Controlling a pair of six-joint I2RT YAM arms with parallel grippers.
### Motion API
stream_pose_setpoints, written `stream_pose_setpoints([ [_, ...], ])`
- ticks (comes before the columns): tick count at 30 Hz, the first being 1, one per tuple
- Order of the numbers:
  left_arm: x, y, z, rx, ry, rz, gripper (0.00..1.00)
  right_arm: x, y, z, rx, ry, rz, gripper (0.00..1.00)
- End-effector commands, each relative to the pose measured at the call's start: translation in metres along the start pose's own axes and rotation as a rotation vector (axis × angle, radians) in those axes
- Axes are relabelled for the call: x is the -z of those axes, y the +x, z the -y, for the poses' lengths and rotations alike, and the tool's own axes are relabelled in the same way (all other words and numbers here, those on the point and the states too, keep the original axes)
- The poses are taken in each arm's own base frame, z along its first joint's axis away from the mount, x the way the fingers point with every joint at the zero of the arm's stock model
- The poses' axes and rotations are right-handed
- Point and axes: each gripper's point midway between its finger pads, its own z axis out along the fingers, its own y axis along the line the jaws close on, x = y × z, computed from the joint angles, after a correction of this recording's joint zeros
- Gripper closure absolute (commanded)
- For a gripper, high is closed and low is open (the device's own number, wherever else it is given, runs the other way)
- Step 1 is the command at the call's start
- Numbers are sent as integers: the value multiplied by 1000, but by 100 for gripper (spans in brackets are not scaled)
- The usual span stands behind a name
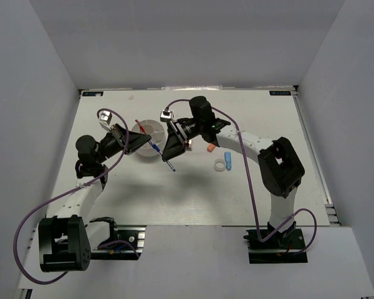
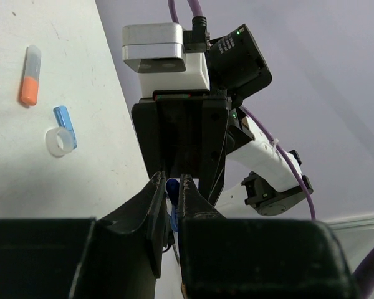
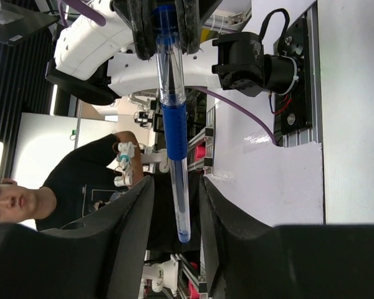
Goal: Sort the stationery into containers
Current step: Close the pen cap on the pen.
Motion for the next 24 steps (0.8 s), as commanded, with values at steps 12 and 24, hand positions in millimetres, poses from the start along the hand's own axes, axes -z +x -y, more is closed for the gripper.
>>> stream_pose_setpoints([
  [12, -1, -11, 16, -53, 27, 43, 100, -5, -16, -17, 114, 26, 39, 100],
  [24, 11, 26, 30, -230, 104, -65, 100, -2, -30, -27, 206, 41, 55, 100],
])
